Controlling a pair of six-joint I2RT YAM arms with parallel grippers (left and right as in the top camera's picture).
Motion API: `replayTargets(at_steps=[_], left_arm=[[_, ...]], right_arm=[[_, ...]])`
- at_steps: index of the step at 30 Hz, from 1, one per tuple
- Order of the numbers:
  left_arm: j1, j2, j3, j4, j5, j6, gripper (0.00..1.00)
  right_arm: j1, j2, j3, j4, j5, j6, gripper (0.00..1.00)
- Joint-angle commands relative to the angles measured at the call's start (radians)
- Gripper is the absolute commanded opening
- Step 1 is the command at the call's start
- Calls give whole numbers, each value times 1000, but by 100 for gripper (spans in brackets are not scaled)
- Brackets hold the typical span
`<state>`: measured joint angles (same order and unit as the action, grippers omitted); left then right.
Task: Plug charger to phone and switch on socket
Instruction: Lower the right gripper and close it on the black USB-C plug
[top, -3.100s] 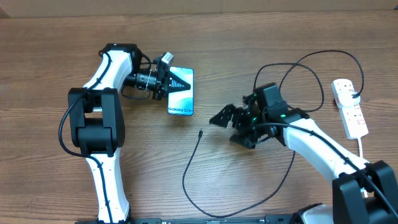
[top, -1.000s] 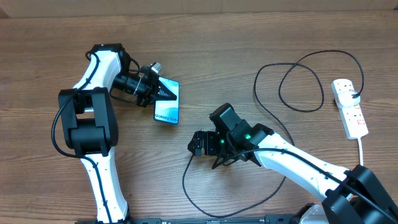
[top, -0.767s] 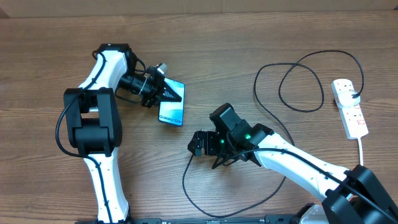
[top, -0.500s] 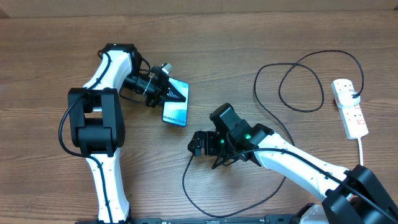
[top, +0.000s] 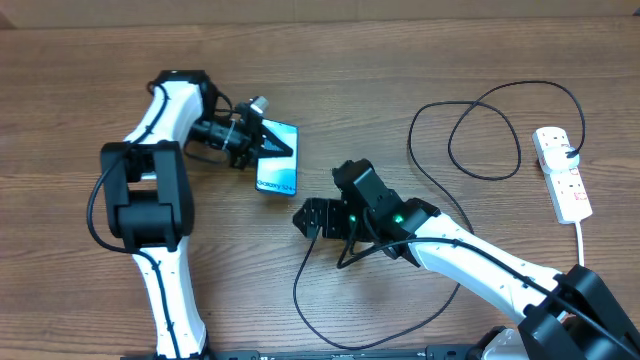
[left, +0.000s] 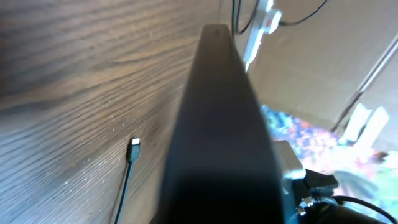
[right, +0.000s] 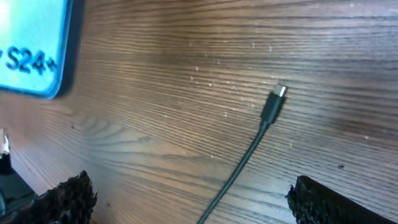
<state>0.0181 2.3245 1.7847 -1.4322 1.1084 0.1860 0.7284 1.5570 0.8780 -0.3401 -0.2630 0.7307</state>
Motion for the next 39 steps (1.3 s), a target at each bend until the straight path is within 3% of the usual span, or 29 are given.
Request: replayTargets(at_steps=[1,12,15,16,18,23,26,33,39], left_arm=[[48,-27,11,-7,68,31,4],[63,-27,11,-8,146,42,4],[80,-27,11,-11,220,43,4],[87,-27,11,-16,241,43,4],[104,-27,11,-38,289,69,4],[161,-27,10,-259,426,373,4],[190,-36,-35,-259,429,386,4],[232,-36,-258,-259,431,470,4],[243,-36,-369,-259,417,555,4]], right_arm=[[7,-10,18,-3,-60,1,100],[37,-8,18,-14,-188,-24,100],[19,-8,34,-72,-187,15,45],[5,-8,47,-105,-188,37,35],[-21,-8,92,-174,-186,32,29],[-49,-7,306,-443,-29,25,28],[-47,-6,399,-550,67,52,33],[-45,55,406,-600,173,115,42],[-31,213,406,-566,184,134,37]])
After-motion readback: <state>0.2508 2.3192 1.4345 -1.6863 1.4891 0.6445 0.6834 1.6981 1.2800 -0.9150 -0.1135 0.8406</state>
